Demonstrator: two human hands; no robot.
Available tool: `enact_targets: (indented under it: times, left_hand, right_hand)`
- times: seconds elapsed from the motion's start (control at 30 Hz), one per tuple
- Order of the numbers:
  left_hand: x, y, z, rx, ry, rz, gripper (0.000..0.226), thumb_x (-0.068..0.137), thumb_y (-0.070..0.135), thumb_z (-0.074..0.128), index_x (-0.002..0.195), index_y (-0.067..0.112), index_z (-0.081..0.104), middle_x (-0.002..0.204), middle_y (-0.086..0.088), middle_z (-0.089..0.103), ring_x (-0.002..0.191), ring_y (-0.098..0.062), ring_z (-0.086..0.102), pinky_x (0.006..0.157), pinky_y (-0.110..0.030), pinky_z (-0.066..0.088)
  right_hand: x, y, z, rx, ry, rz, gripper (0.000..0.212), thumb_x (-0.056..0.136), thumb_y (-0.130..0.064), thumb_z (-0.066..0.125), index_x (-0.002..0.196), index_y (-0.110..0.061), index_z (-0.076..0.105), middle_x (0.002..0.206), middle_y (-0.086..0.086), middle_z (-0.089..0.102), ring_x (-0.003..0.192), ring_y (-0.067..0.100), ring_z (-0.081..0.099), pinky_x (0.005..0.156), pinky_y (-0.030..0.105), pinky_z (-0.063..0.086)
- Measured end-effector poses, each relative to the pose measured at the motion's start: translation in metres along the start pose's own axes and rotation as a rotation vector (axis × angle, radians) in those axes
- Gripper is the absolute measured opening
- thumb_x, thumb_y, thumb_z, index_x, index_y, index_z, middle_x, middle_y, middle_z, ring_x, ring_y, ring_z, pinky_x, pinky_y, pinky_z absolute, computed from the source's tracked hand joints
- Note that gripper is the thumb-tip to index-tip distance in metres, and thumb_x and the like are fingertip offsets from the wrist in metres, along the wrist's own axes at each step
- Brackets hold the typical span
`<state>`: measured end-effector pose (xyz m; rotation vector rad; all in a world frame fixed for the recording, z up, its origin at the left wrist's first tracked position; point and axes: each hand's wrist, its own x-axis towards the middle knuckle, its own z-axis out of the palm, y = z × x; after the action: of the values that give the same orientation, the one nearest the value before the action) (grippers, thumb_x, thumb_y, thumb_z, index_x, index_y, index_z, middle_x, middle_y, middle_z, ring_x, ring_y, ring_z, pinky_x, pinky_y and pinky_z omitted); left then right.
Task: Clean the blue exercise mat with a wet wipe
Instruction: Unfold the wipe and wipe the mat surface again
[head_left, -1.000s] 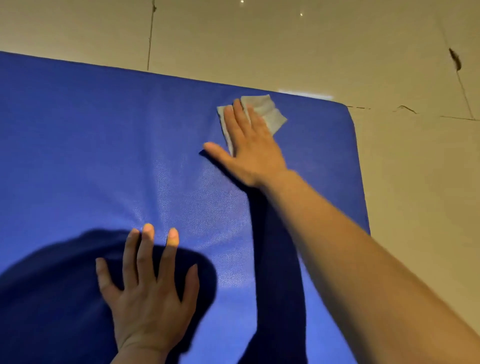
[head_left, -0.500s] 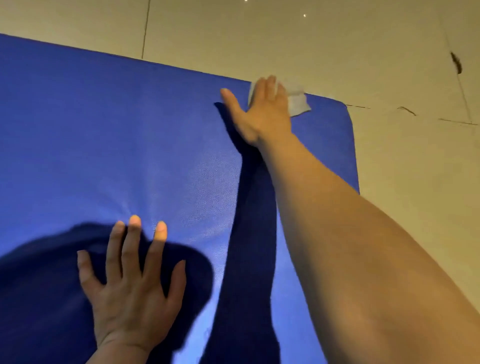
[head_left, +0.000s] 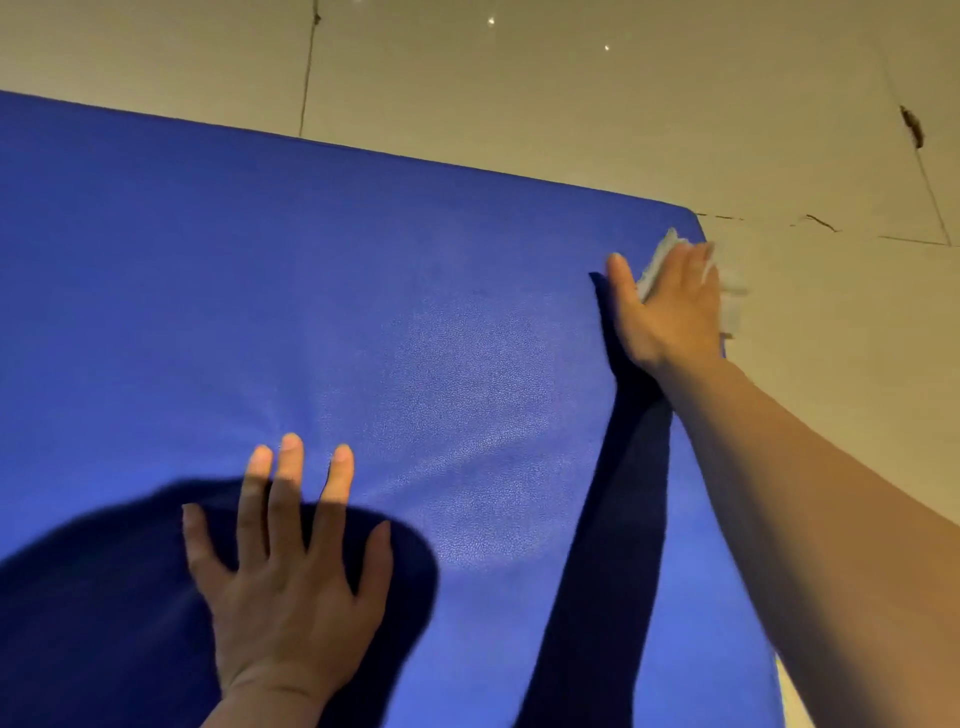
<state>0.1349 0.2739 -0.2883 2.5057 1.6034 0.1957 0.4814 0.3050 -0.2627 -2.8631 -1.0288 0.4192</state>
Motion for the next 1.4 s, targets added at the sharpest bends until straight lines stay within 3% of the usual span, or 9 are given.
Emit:
enact_targets:
  times: [0.07,0.27,0.5,0.6,0.77,1.0,1.07,1.27,1.4]
  left_hand:
    - [-0.002,-0.002,0.001,-0.001,0.023,0.017,0.063,0.083,0.046,0.039,0.138,0.018,0.048,0.15,-0.018,0.037,0.14,-0.034,0.031,0.108,-0.069,0.009]
    - [0.0,-0.004,0.003,0.003,0.024,0.017,0.064,0.087,0.047,0.036,0.142,0.018,0.049,0.153,-0.017,0.035,0.141,-0.032,0.031,0.111,-0.063,0.006]
    - [0.002,-0.002,0.003,0.012,-0.051,-0.005,0.063,0.091,0.049,0.033,0.142,0.015,0.048,0.151,-0.018,0.038,0.141,-0.034,0.028,0.108,-0.068,0.014]
    - [0.001,0.0,0.001,-0.015,-0.111,-0.001,0.066,0.091,0.053,0.03,0.144,0.018,0.046,0.153,-0.015,0.035,0.144,-0.028,0.023,0.109,-0.069,0.011]
    - [0.002,-0.015,-0.013,-0.064,-0.243,0.081,0.08,0.082,0.069,0.015,0.153,0.034,0.002,0.163,0.002,-0.009,0.146,-0.01,-0.02,0.108,-0.044,-0.028]
    - [-0.062,-0.041,-0.024,0.038,-0.293,0.265,0.069,0.1,0.057,0.01,0.151,0.015,0.026,0.157,-0.013,0.027,0.145,-0.03,0.017,0.114,-0.051,0.009]
    - [-0.068,-0.038,-0.028,0.041,-0.334,0.251,0.075,0.097,0.063,0.011,0.153,0.015,0.024,0.16,-0.011,0.02,0.147,-0.028,0.011,0.114,-0.05,0.006]
    - [-0.077,-0.049,-0.05,0.095,-0.557,0.281,0.096,0.059,0.084,-0.008,0.136,0.035,-0.035,0.144,0.009,-0.045,0.136,-0.011,-0.039,0.116,-0.043,-0.015]
    - [-0.089,-0.036,-0.062,0.174,-0.718,0.189,0.091,0.081,0.083,0.01,0.139,0.032,-0.039,0.136,0.006,-0.055,0.136,-0.017,-0.042,0.117,-0.051,-0.015]
  right_hand:
    - [-0.018,-0.036,0.004,0.024,-0.031,-0.039,0.089,0.098,-0.063,0.022,0.153,0.005,0.003,0.162,0.019,-0.003,0.15,0.023,-0.011,0.121,0.037,-0.007]
    - [-0.101,-0.107,0.036,0.018,-0.194,-0.556,0.085,0.097,-0.063,0.028,0.156,-0.008,0.001,0.164,0.006,-0.01,0.15,0.017,-0.015,0.121,0.035,-0.009]
    - [-0.11,0.064,-0.005,0.045,-0.199,-0.011,0.089,0.091,-0.068,0.023,0.157,-0.015,-0.003,0.163,0.005,-0.014,0.15,0.019,-0.012,0.122,0.037,-0.004]
    - [-0.147,0.077,0.006,0.077,-0.177,0.078,0.09,0.092,-0.066,0.026,0.155,-0.012,-0.008,0.163,0.006,-0.017,0.149,0.016,-0.017,0.121,0.034,-0.007]
    - [-0.155,0.029,0.026,0.044,-0.123,-0.022,0.097,0.089,-0.073,0.019,0.155,-0.006,-0.005,0.163,0.007,-0.013,0.148,0.018,-0.02,0.121,0.036,-0.011]
    - [-0.228,-0.053,0.042,-0.066,-0.309,-0.545,0.086,0.095,-0.068,0.025,0.156,-0.017,-0.009,0.163,-0.001,-0.017,0.147,0.014,-0.022,0.12,0.035,-0.012]
    - [-0.221,-0.03,0.037,-0.099,-0.292,-0.487,0.08,0.097,-0.065,0.024,0.155,-0.022,-0.009,0.162,0.001,-0.018,0.149,0.016,-0.017,0.12,0.033,-0.012]
    - [-0.243,0.098,0.033,-0.058,-0.156,-0.005,0.099,0.078,-0.086,0.005,0.156,-0.026,-0.005,0.164,0.004,-0.01,0.15,0.024,-0.01,0.121,0.045,0.004]
    - [-0.264,0.095,0.037,-0.061,-0.175,0.074,0.109,0.076,-0.085,0.012,0.156,-0.013,-0.007,0.163,0.01,-0.012,0.149,0.026,-0.015,0.122,0.043,-0.002]
